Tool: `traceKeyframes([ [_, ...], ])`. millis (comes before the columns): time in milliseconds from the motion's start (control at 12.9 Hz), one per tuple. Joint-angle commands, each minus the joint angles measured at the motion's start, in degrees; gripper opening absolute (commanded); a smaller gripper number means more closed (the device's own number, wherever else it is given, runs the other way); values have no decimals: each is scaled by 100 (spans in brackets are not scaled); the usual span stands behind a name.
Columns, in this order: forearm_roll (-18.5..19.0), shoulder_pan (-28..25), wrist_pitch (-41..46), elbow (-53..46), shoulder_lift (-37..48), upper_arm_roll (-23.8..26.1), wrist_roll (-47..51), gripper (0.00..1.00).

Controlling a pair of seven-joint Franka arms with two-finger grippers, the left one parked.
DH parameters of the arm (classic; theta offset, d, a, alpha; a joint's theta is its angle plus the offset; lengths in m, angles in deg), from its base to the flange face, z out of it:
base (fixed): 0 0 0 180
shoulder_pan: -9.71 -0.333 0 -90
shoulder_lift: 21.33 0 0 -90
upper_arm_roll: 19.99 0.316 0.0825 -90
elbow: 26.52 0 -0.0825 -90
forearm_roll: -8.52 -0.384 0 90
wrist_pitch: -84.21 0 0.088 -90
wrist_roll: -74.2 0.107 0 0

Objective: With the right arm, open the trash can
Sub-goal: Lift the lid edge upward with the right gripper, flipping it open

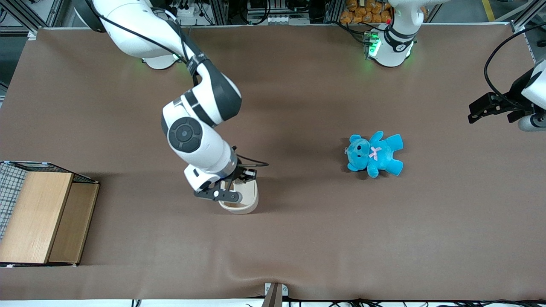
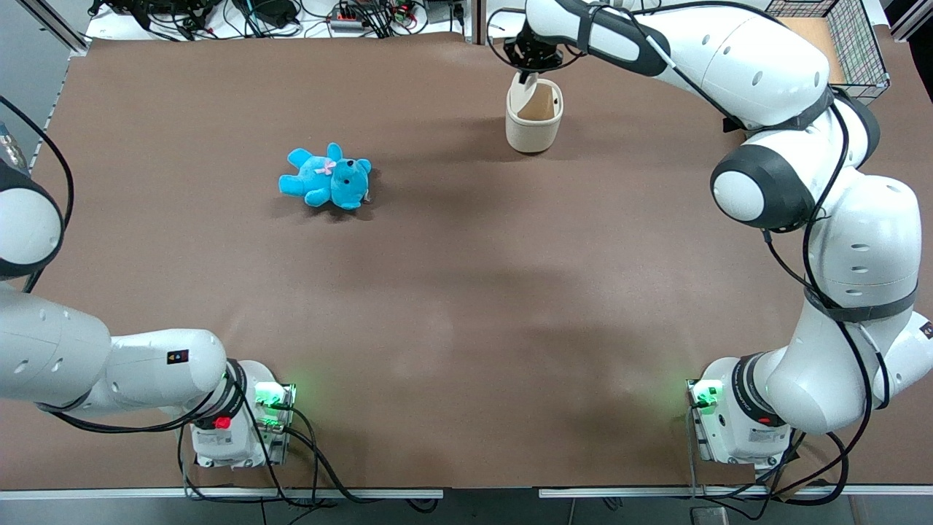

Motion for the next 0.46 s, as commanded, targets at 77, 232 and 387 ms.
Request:
traceKeyframes([
  [77, -455, 99, 194, -93, 49, 93, 136, 0],
  [232, -544, 301, 360, -93, 250, 206, 136, 6],
  [387, -535, 704, 825, -84, 478, 496, 136, 27],
])
